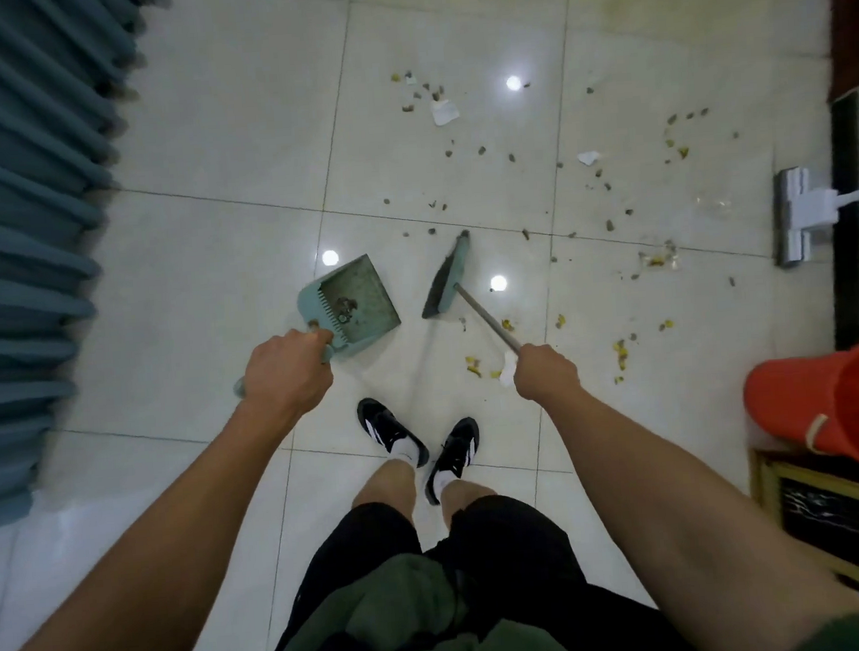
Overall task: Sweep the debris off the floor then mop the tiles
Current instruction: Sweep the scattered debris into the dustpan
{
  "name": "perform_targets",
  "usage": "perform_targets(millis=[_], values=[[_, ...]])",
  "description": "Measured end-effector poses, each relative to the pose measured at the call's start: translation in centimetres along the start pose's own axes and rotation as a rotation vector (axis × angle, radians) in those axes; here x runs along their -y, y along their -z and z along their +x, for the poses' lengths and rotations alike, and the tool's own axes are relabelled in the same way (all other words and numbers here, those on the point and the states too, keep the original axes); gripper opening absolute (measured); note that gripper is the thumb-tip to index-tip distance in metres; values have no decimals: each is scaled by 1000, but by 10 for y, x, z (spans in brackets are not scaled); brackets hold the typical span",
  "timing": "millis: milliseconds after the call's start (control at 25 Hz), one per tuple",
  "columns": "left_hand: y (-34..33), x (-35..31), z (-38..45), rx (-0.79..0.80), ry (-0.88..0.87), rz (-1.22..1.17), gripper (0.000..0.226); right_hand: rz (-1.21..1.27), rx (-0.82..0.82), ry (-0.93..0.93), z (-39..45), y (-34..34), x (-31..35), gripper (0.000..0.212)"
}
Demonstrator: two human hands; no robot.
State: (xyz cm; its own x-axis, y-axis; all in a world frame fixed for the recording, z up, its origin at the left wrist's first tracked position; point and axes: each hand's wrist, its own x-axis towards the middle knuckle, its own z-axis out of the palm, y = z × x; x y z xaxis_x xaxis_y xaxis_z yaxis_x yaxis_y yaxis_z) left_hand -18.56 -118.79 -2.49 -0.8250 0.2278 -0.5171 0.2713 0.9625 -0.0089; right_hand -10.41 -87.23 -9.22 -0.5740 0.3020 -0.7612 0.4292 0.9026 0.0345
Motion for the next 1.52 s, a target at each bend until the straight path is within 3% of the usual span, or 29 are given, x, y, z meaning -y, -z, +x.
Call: perform_targets(millis=[200, 440, 640, 920, 1120, 1320, 1520], values=[[18, -41, 8, -24, -132, 94, 29, 177, -30, -52, -17, 8, -40, 27], [42, -20, 33, -118, -116, 86, 25, 245, -88, -6, -18, 31, -21, 30], [63, 32, 79, -112, -57, 100, 23, 218, -76, 36, 19, 64, 45, 28], [110, 146, 181, -53, -28, 74, 25, 161, -60, 80, 106, 134, 201, 29], [141, 163, 226, -35, -90, 86, 30, 122, -28, 62, 140, 162, 262, 30], [155, 157, 250, -23, -109, 134, 30, 67, 6, 12, 150, 160, 253, 30], [155, 125, 247, -28, -151, 195, 28, 164, 23, -124, 128, 140, 193, 31]])
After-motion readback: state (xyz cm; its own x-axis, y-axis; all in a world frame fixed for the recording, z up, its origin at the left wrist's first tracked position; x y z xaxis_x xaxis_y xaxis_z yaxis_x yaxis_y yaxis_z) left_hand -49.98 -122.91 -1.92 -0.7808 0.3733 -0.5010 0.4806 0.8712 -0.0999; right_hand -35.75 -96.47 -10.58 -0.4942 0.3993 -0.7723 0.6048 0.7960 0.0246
